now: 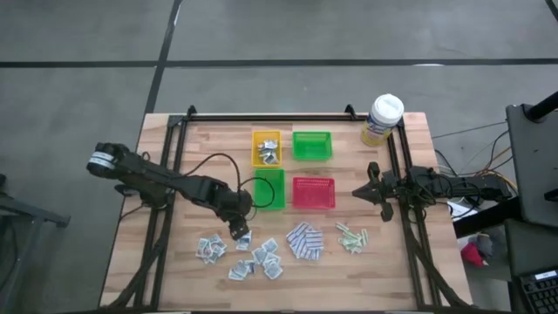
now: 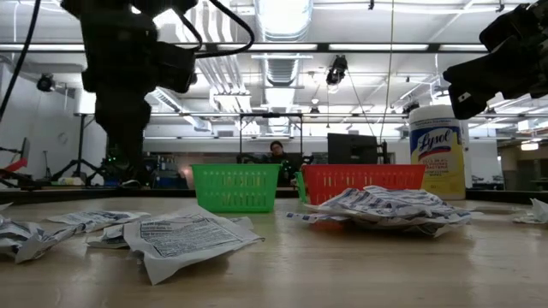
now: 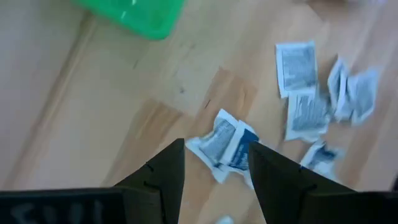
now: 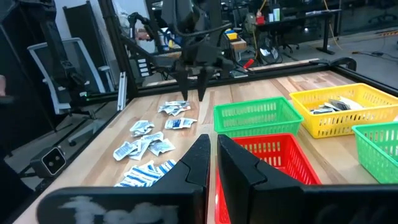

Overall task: Pick & Place First Aid Supplies
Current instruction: Put the blue alcohol pad into the yellow bin

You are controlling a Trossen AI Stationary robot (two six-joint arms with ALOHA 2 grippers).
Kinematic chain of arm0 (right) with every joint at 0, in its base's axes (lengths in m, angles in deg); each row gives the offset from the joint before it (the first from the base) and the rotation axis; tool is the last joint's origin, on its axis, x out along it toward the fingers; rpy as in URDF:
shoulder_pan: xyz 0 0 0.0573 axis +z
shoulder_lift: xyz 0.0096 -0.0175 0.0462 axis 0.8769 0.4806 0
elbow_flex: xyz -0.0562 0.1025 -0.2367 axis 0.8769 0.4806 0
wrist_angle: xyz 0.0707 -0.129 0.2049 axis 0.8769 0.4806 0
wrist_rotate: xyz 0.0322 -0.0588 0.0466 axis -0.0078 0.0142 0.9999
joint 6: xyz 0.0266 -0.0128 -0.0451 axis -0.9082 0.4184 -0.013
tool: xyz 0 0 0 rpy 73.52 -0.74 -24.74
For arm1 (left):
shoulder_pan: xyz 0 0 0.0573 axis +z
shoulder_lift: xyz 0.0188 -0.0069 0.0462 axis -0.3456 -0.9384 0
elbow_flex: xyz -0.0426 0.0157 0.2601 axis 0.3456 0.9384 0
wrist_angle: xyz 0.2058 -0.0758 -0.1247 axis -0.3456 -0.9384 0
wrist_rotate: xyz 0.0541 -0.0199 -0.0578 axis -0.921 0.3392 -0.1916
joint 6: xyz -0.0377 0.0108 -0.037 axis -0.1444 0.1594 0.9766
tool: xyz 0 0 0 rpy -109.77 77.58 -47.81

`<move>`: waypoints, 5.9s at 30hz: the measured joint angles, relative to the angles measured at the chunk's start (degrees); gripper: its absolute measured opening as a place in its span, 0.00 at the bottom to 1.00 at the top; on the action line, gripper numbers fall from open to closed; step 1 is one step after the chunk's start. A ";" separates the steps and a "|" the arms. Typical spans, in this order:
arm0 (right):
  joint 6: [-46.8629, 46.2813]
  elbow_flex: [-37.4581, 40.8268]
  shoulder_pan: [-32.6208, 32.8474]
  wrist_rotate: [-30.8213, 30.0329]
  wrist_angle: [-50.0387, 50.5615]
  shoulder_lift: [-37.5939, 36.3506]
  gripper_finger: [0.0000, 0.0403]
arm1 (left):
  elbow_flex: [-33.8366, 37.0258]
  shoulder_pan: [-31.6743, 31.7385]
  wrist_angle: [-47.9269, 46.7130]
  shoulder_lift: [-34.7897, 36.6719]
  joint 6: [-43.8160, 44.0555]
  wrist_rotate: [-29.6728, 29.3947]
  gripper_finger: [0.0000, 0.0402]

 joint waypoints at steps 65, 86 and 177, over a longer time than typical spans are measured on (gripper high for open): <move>-0.01 -0.01 0.01 0.00 0.00 0.00 0.07 | 5.01 -4.11 11.52 -10.36 -33.15 -9.60 0.04; 0.01 -0.01 0.00 0.00 0.00 0.00 0.07 | -5.61 -3.78 -14.47 -2.52 -32.12 -22.35 0.00; 0.01 0.01 0.02 0.00 0.00 0.00 0.07 | -25.31 46.92 1.02 -24.76 -51.47 4.76 0.00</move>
